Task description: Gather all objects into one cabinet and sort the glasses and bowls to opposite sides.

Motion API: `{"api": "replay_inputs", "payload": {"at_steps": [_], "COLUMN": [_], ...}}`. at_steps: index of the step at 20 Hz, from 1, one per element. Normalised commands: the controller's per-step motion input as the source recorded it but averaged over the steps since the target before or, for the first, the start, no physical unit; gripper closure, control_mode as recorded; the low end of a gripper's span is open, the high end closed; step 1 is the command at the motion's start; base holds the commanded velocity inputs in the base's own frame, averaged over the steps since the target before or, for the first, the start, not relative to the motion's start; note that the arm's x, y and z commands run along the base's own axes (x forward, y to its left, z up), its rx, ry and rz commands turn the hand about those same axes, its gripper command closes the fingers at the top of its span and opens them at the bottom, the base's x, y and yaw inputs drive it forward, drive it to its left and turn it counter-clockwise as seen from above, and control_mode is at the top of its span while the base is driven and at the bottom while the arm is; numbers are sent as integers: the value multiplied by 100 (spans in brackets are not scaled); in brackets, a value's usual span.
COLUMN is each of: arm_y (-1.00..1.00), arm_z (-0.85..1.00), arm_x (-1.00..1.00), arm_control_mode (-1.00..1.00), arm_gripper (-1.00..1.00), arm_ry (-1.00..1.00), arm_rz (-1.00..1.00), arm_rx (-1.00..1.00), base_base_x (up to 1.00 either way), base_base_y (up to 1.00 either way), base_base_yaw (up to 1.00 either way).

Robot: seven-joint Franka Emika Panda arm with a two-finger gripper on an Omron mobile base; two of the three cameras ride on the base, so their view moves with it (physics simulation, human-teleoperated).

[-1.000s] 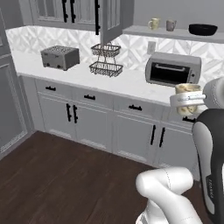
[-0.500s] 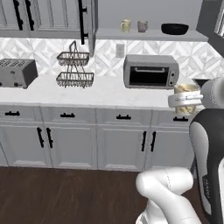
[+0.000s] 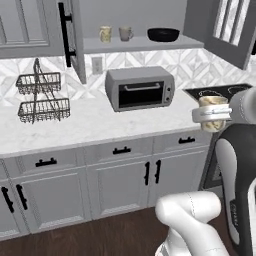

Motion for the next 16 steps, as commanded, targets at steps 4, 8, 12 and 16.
{"api": "replay_inputs", "payload": {"at_steps": [4, 8, 12, 16], "arm_y": [0, 0, 0, 0], "arm_z": [0, 0, 0, 0], "arm_x": [0, 0, 0, 0], "arm_control_mode": [100, 100, 100, 100], "arm_gripper": [100, 100, 100, 100], "arm_ry": [0, 0, 0, 0], "arm_rz": [0, 0, 0, 0], "arm_rx": [0, 0, 0, 0], "base_base_x": [38, 38, 48, 60], "base_base_y": [59, 22, -6, -15], "base_base_yaw": [-22, 2, 16, 17]}}
